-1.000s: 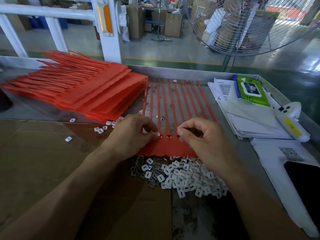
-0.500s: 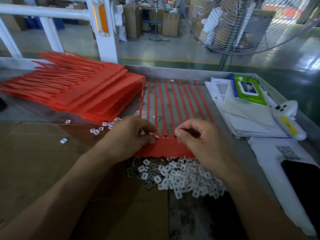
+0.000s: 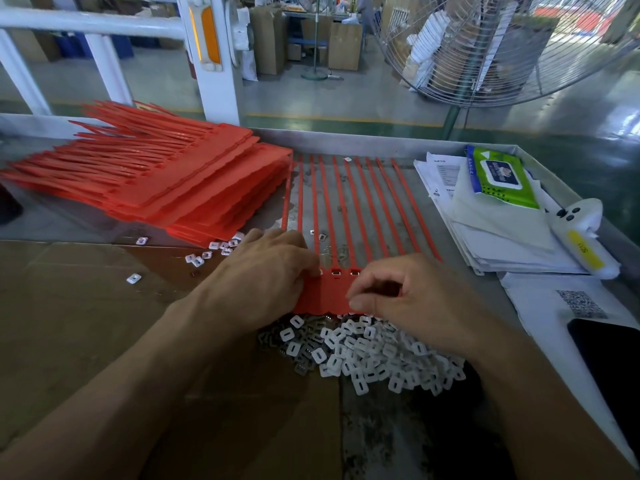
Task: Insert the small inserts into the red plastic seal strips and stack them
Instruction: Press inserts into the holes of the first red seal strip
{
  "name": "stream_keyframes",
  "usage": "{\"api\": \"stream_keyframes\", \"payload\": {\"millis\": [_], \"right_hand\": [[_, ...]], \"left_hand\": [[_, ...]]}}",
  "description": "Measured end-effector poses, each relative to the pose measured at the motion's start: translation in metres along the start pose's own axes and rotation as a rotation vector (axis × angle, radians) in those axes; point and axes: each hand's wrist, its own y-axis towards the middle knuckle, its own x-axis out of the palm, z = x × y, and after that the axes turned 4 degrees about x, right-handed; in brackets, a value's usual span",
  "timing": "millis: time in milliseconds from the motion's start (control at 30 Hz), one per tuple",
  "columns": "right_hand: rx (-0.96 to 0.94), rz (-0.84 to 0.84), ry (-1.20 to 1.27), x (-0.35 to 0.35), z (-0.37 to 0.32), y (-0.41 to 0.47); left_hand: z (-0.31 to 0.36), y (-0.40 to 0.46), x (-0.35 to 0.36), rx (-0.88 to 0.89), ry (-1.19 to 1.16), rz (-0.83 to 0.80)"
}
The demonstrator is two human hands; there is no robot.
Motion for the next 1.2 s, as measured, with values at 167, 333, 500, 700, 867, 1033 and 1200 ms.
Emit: {"api": "stream_keyframes", "payload": {"millis": [167,333,500,700,867,1033,1200], "right_hand": [[-0.015,-0.125,-0.112,0.0,-0.002,-0.002],[-0.011,-0.13,-0.152,0.003,-0.002,-0.002],[0.03,-0.149,-0.108,0.003,-0.002,-0.003],[0.07,-0.12,0.037,0.0,-0.005,-0.004],[0.217,0.081,0.303,0.006,-0.002,0.002],[0.282,0.16,0.658,0.004,-0.001,0.005],[0.273,0.161,0.762,0.007,-0.001,0.008]], "left_hand": [[0.002,0.002,0.0,-0.045,-0.053,0.014],[0.001,-0.002,0.006,-0.048,-0.146,0.095],[-0.001,-0.005,0.009,-0.015,-0.16,0.149],[0.001,-0.004,0.01,0.023,-0.202,0.266],[0.01,-0.005,0.009,0.092,-0.319,0.352],[0.02,-0.004,0.012,0.115,-0.433,0.391],[0.026,0.0,0.014,0.102,-0.474,0.491]]}}
